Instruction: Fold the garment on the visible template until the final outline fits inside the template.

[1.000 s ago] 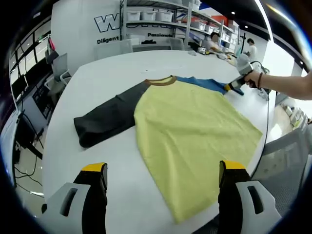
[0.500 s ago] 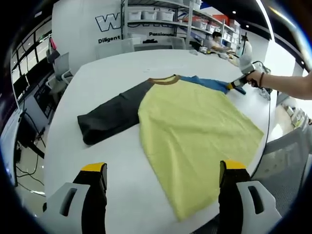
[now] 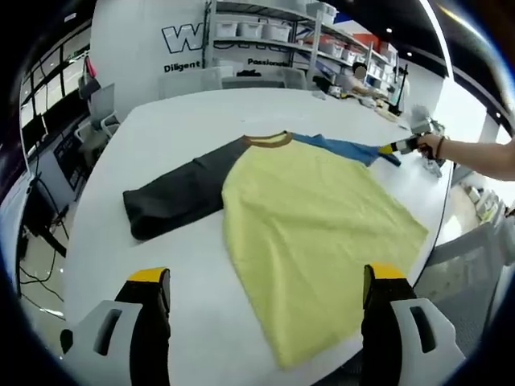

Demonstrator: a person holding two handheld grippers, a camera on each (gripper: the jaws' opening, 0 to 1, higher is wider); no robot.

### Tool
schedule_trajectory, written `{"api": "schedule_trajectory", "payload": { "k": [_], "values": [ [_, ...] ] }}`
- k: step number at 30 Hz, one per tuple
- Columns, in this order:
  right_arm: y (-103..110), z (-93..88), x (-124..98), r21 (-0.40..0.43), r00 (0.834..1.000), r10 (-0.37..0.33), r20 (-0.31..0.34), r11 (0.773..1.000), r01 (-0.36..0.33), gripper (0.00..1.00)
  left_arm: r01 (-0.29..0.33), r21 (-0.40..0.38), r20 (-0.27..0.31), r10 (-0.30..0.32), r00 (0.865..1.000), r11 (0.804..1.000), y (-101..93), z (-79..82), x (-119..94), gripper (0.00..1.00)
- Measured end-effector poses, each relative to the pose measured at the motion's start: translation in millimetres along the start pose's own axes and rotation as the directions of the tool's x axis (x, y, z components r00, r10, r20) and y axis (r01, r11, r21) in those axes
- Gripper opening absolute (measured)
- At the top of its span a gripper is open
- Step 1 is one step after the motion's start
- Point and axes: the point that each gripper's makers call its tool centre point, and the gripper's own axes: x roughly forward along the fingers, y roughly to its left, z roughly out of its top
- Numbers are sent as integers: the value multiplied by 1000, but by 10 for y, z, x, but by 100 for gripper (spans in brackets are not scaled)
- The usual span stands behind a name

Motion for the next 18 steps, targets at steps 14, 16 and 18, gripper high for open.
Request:
{"api": "schedule_trajectory", "payload": {
  "k": [14, 16, 18],
  "values": [
    [-368, -330, -86, 56, 998, -54, 15, 997, 53, 55, 4, -28, 32, -3, 999, 1000, -8, 78, -77, 99],
    [-394, -378, -78, 63, 998, -57, 2, 996, 57, 55, 4, -23, 30, -3, 1000, 1000, -11, 80, -80, 99],
    [-417, -427, -72, 52, 998, -67, -14, 996, 68, 52, 0, -17, 34, 0, 999, 1000, -14, 91, -85, 99]
  ]
}}
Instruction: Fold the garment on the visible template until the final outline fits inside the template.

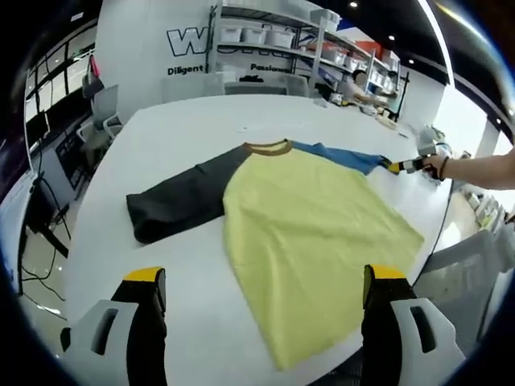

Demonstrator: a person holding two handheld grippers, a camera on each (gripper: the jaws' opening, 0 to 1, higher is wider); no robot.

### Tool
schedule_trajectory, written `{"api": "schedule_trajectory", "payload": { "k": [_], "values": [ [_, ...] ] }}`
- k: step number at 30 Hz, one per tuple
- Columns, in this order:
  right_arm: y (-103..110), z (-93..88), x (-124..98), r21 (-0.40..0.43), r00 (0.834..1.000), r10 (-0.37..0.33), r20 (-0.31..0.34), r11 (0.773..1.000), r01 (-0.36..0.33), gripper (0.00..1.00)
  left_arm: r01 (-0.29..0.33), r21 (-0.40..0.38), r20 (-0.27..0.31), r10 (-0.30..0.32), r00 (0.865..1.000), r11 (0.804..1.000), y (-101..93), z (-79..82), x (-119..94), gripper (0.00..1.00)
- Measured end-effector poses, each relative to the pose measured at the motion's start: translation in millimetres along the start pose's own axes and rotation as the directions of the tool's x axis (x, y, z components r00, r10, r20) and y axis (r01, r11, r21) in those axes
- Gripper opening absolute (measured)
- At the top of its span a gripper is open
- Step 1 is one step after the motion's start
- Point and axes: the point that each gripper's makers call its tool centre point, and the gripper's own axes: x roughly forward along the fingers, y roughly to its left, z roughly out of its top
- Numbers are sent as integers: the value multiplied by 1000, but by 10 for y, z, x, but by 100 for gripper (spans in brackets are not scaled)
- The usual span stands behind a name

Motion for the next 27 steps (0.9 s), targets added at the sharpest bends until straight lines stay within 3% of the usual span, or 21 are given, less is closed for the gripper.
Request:
{"api": "schedule_trajectory", "payload": {
  "k": [9, 11, 12, 15, 19, 27],
  "values": [
    [-136, -9, 17, -42, 999, -49, 2, 998, 49, 23, -11, 5, -6, 12, 1000, 1000, 12, -11, -18, 99],
    [-153, -13, 15, -49, 999, -52, -2, 997, 52, 8, -13, 4, -2, 13, 1000, 1000, 18, -7, -21, 99],
    [-170, -10, 13, -62, 998, -57, -4, 996, 56, 6, -15, 4, -2, 15, 1000, 1000, 21, -8, -23, 99],
    [-228, 33, -21, -74, 997, -72, -4, 995, 72, 0, -19, 4, -4, 19, 1000, 1000, 36, -11, -28, 99],
    [-445, 127, -135, -150, 989, -149, -8, 978, 146, 0, -21, 5, 0, 21, 1000, 1000, 46, -8, -38, 99],
    [-617, 202, -294, -173, 987, -158, -13, 973, 153, 0, -14, 8, -3, 14, 1000, 1000, 25, -29, -27, 99]
  ]
}}
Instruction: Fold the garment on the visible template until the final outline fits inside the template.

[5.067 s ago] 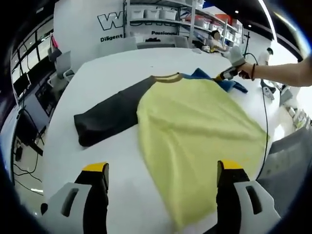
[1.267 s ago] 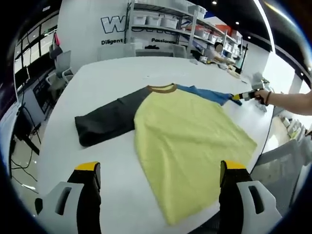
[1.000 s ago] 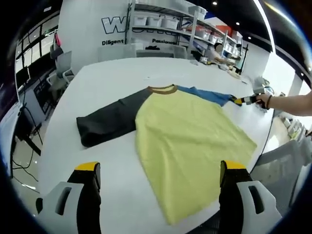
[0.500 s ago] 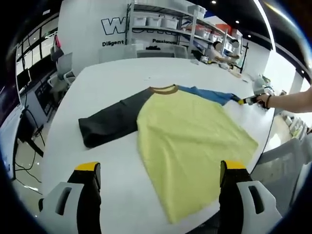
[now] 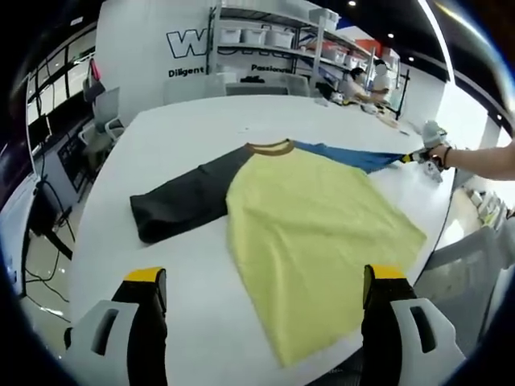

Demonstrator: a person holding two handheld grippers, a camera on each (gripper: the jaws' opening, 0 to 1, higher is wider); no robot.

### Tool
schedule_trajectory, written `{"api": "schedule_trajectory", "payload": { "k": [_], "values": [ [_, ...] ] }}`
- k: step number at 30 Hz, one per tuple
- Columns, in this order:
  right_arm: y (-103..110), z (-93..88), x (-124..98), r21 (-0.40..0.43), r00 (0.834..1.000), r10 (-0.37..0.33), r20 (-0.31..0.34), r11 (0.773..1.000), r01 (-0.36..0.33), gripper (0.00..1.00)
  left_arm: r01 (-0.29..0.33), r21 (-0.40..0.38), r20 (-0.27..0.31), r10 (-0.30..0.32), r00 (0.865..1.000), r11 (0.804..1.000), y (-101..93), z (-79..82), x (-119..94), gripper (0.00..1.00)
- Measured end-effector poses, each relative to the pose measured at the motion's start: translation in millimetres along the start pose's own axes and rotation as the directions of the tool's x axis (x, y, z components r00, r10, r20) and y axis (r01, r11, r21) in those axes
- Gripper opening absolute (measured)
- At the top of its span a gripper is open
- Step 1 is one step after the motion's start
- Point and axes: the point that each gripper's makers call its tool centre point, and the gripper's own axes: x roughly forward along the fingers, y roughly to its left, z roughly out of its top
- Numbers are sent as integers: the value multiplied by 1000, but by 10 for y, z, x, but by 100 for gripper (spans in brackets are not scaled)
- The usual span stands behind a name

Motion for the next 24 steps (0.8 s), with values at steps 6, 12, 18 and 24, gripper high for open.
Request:
{"api": "schedule_trajectory", "payload": {
  "k": [6, 12, 18, 24],
  "values": [
    [-82, -58, -36, -32, 999, -20, -36, 999, 18, 0, 5, 10, -4, -5, 1000, 1000, -11, -6, -1, 99],
    [-113, -72, -76, 113, 1000, -15, -1, 994, 15, 16, 3, 15, -2, -3, 1000, 1000, -6, 4, -3, 99],
    [-9, -228, -48, 208, 999, 25, -32, 978, -18, 23, 3, 18, -6, -3, 1000, 1000, -19, -3, -7, 99],
    [70, -365, 50, 297, 997, 43, -57, 955, -24, 24, -9, 20, -10, 9, 1000, 1000, 12, 7, -20, 99]
  ]
}}
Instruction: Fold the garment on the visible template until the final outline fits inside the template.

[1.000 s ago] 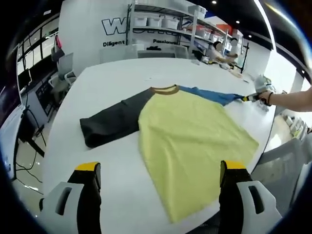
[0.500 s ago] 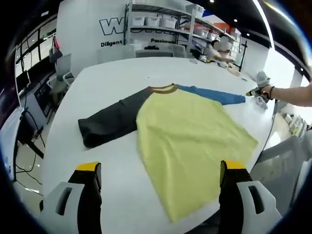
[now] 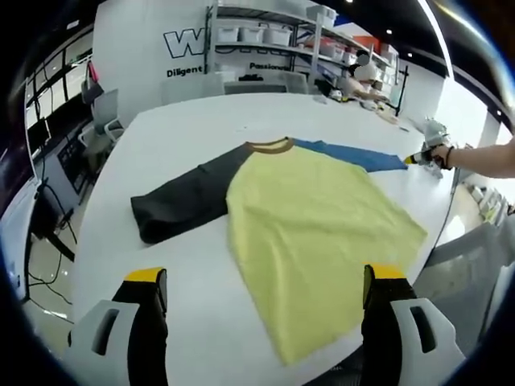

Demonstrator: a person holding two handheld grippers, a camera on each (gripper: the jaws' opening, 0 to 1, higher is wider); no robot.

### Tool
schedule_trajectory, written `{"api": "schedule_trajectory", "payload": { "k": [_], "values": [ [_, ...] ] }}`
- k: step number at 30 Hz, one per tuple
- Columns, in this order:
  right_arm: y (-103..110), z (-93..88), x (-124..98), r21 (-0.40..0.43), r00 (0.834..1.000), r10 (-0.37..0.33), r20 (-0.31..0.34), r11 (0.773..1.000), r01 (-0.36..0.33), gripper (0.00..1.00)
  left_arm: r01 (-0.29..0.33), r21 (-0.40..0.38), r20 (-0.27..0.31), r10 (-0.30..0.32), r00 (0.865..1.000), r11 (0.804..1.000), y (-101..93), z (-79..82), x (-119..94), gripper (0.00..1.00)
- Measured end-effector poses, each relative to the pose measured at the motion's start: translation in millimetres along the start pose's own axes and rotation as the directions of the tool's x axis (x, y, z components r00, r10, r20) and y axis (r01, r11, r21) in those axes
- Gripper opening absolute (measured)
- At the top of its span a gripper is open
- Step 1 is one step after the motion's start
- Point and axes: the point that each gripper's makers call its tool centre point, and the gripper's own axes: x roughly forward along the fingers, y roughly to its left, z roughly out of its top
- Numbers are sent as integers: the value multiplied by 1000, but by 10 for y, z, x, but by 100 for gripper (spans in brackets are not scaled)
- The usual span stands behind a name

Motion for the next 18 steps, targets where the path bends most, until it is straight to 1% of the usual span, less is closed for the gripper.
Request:
{"api": "schedule_trajectory", "payload": {
  "k": [4, 7, 8, 9, 10, 13, 14, 15, 17, 18],
  "values": [
    [-17, -65, 65, 49, 1000, -2, -23, 999, 3, 25, -7, 1, 1, 7, 1000, 1000, 15, 10, -12, 99],
    [-4, -63, 77, 66, 1000, 2, -20, 998, -1, 24, -9, 3, -2, 9, 1000, 1000, 20, 7, -17, 99],
    [22, -85, 94, 66, 1000, 6, -30, 998, -4, 24, -14, 5, -6, 14, 1000, 1000, 32, 2, -19, 99],
    [7, -68, 86, 53, 1000, -7, -20, 999, 8, 22, -16, 6, -7, 16, 1000, 1000, 38, 2, -20, 99],
    [24, -61, 84, 70, 1000, -5, -17, 998, 6, 22, -18, 6, -8, 18, 1000, 1000, 45, 1, -20, 99],
    [13, -62, 76, 77, 1000, -17, -17, 997, 19, 17, -22, 9, -6, 22, 1000, 1000, 54, 11, -22, 99],
    [7, -62, 72, 79, 1000, -21, -16, 997, 22, 14, -23, 9, -7, 23, 1000, 1000, 55, 13, -23, 99],
    [-10, -64, 70, 90, 999, -31, -15, 995, 32, 9, -26, 9, -2, 26, 1000, 1000, 57, 24, -23, 99],
    [15, -49, 81, 96, 1000, -17, -6, 995, 18, 4, -29, 8, 4, 29, 1000, 1000, 57, 34, -24, 99],
    [43, -55, 85, 116, 1000, -13, -10, 993, 14, 3, -27, 9, 2, 27, 1000, 1000, 52, 32, -26, 99]
  ]
}}
